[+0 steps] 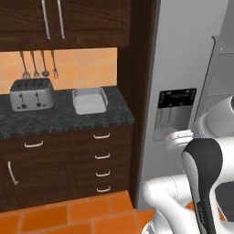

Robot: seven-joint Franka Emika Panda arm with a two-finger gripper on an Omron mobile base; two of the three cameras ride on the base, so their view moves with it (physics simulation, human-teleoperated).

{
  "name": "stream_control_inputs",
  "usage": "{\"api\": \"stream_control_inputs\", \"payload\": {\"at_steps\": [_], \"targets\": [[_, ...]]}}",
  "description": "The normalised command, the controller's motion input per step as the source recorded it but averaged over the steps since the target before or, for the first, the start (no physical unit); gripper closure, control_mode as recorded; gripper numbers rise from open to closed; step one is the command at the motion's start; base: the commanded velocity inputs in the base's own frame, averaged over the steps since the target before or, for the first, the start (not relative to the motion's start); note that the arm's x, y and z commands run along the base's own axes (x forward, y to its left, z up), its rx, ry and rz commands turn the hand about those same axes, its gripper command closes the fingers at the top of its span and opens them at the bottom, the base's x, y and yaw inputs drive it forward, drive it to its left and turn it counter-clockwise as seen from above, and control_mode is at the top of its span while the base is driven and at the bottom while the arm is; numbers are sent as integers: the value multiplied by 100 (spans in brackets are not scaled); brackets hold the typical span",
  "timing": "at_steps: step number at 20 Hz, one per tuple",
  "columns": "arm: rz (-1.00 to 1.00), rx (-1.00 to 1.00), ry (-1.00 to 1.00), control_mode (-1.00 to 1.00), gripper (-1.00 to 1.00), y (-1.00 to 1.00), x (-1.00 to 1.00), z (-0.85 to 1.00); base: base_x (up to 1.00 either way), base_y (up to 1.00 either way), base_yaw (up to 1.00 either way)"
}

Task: Place one lemon wedge and one steak in each tupperware on the nearby counter, to pack two identical lunches.

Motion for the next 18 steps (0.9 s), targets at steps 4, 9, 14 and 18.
{"api": "stream_control_inputs", "payload": {"at_steps": [4,9,14,18], "targets": [[0,0,0,100,-100,0,0,0,17,-100,0],[0,0,0,100,-100,0,0,0,36,-95,0],[0,0,0,100,-100,0,0,0,64,-39,-3],[0,0,0,100,-100,0,0,0,42,-18,-8]]}}
